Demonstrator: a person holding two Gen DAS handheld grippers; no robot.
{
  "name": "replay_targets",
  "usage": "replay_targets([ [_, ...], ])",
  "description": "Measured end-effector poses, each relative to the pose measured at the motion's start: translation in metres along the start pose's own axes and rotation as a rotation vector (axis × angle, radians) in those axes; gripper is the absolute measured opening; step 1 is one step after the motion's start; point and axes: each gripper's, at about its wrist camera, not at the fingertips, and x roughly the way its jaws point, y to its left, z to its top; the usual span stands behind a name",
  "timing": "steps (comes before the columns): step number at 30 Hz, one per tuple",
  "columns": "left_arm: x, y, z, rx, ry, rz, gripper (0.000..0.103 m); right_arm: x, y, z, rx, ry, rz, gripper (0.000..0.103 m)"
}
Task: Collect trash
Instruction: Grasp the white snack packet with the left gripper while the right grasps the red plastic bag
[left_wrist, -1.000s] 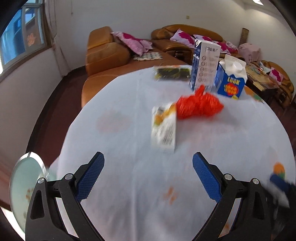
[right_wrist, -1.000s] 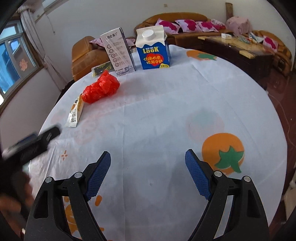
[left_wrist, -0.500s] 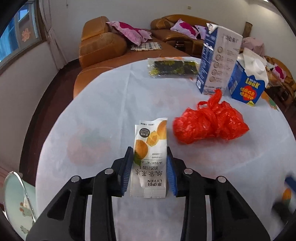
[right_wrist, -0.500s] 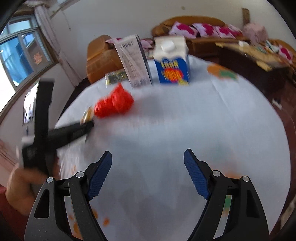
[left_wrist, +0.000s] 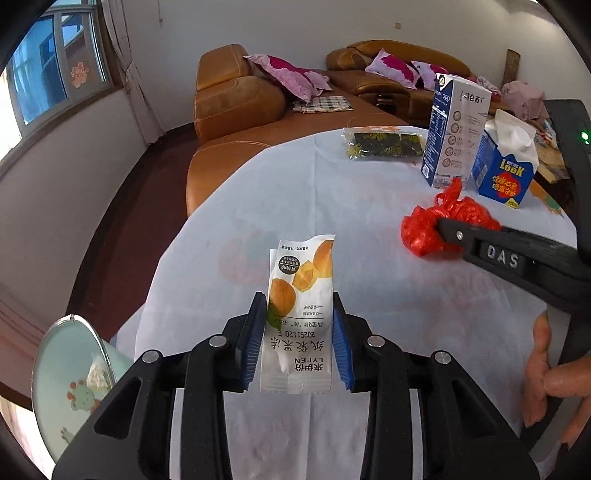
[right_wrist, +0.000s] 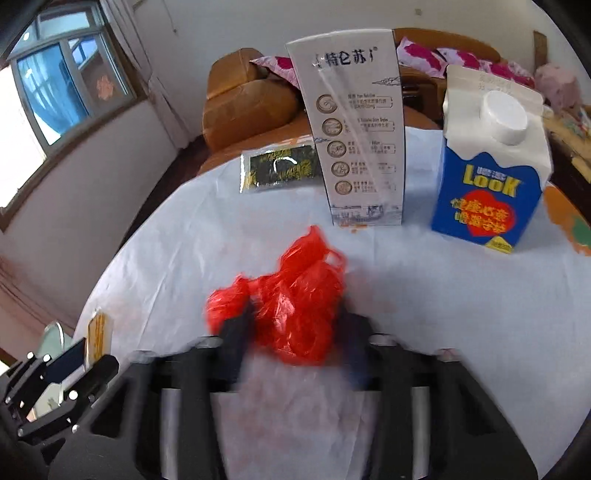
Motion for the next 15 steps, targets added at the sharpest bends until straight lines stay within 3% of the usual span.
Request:
replay_targets([
  [8, -0.021, -0.001, -0.019, -0.009, -0.013, -0.006, 0.035, -0.064, 0.007, -0.046, 0.011, -0.078, -0.090, 0.027],
  [15, -0.053, 0.000, -0.038, -0.012, -0.041, -0.002, 0.035, -0.114, 0.017, -0.083, 0.047, -0.139, -0.113, 0.028],
])
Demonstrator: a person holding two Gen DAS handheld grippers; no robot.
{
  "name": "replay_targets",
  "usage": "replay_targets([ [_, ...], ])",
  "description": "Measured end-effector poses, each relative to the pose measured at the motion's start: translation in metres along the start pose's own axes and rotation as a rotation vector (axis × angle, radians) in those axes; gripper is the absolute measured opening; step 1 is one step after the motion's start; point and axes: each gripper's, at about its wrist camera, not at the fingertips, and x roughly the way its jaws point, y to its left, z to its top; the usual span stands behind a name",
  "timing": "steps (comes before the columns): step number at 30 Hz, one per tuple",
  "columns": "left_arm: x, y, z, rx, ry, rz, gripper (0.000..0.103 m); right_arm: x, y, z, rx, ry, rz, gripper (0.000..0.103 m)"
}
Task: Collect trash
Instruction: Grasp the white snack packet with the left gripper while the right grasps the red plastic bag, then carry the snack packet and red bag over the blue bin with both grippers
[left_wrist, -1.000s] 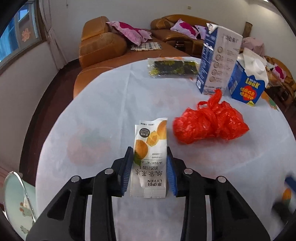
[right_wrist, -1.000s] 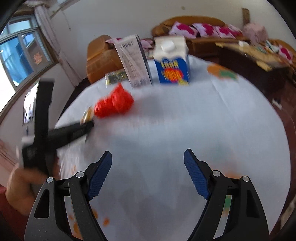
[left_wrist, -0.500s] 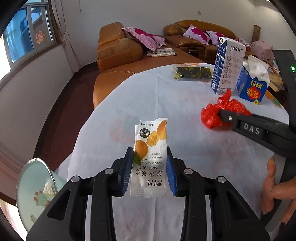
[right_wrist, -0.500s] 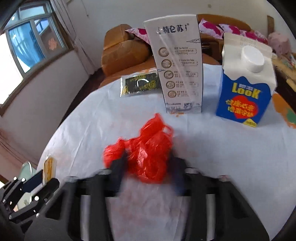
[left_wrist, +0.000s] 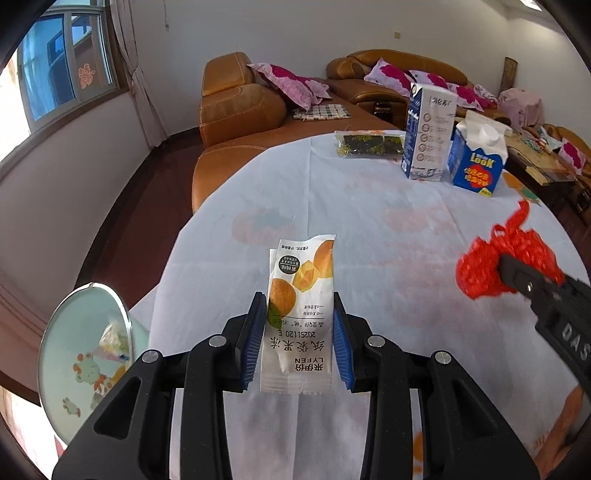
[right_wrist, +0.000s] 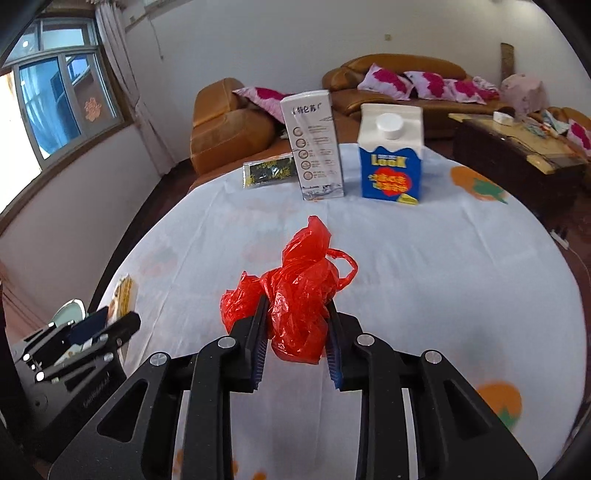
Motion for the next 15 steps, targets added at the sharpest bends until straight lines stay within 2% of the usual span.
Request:
replay_targets([
  [15, -0.053, 0.020, -0.048, -0.047, -0.016, -0.004, 0.035, -0.051, 0.023, -0.040, 0.006, -0.028, 0.020, 0.028],
])
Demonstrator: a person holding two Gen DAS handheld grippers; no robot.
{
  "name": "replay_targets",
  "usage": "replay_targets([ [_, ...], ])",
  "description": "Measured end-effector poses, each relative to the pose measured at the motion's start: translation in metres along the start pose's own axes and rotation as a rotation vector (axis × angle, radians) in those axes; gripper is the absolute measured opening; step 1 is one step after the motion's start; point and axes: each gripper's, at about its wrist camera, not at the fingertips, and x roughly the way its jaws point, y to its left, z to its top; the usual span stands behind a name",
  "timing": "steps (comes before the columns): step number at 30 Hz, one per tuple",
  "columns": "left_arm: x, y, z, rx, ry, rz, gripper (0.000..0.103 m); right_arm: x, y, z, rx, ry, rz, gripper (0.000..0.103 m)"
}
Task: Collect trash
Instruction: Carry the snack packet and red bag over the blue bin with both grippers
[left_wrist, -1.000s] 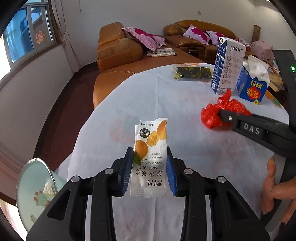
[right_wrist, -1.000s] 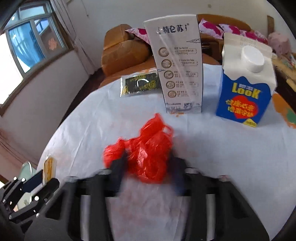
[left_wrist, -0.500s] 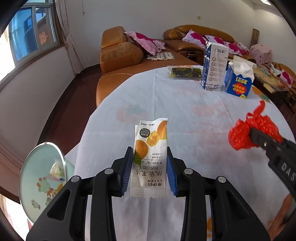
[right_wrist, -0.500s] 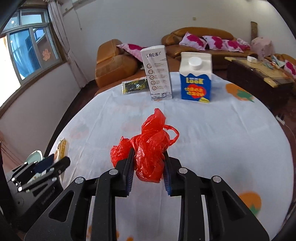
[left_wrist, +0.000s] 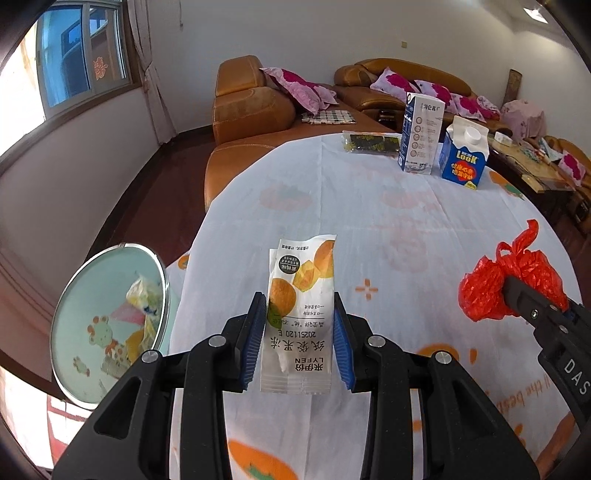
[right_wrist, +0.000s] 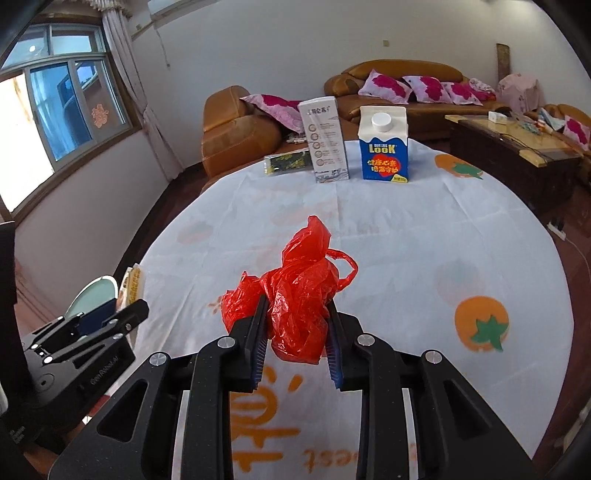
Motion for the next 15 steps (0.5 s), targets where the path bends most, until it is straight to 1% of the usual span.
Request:
replay_targets([
  [6, -0.012, 0.015, -0.015, -0.035, -0.002, 0.002, 0.035, -0.013, 0.012, -0.011, -0.011, -0.025, -0.007, 0.028],
  [15, -0.026, 0.040, -0.032, -0.078, -0.004, 0.011, 0.035, -0.026, 0.035, -0.022, -0.043, -0.029, 0.028, 0.028],
])
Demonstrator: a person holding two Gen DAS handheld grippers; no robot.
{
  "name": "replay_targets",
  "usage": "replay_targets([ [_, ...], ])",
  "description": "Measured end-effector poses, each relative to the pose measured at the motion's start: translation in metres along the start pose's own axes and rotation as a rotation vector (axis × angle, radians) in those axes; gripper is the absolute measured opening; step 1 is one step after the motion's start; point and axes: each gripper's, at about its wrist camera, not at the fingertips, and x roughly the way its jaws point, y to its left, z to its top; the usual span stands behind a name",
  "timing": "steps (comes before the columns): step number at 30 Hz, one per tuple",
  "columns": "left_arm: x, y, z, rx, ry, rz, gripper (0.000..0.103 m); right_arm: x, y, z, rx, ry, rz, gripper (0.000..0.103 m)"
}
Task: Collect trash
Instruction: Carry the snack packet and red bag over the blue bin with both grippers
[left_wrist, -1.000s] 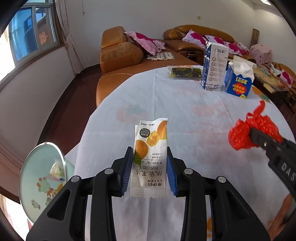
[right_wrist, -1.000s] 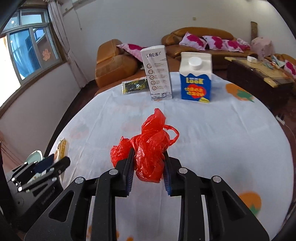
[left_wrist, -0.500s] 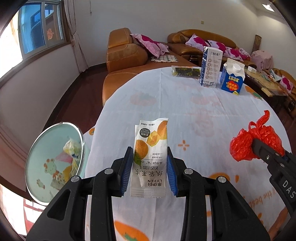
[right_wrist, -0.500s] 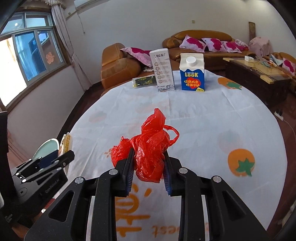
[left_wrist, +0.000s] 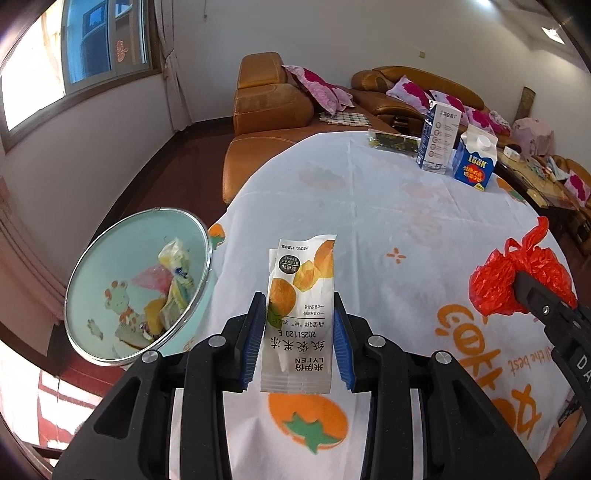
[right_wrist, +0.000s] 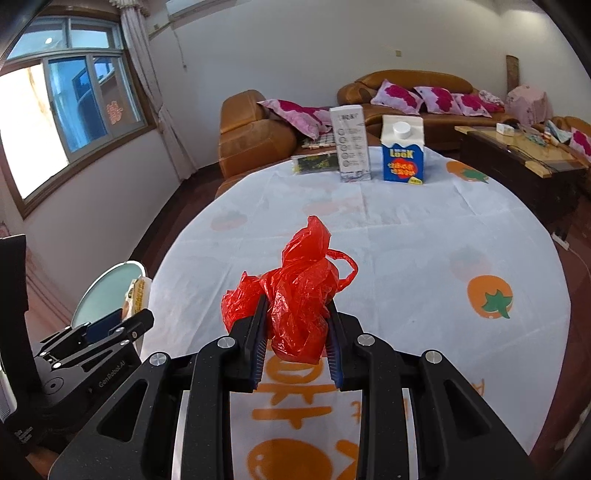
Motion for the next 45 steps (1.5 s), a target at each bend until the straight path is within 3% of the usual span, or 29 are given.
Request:
replay_targets([
  [45, -0.001, 0.119, -0.026, -0.175, 0.016, 0.132, 0.035, 0.021, 0.126, -0.012, -0.205, 0.052, 0.167, 0.028],
])
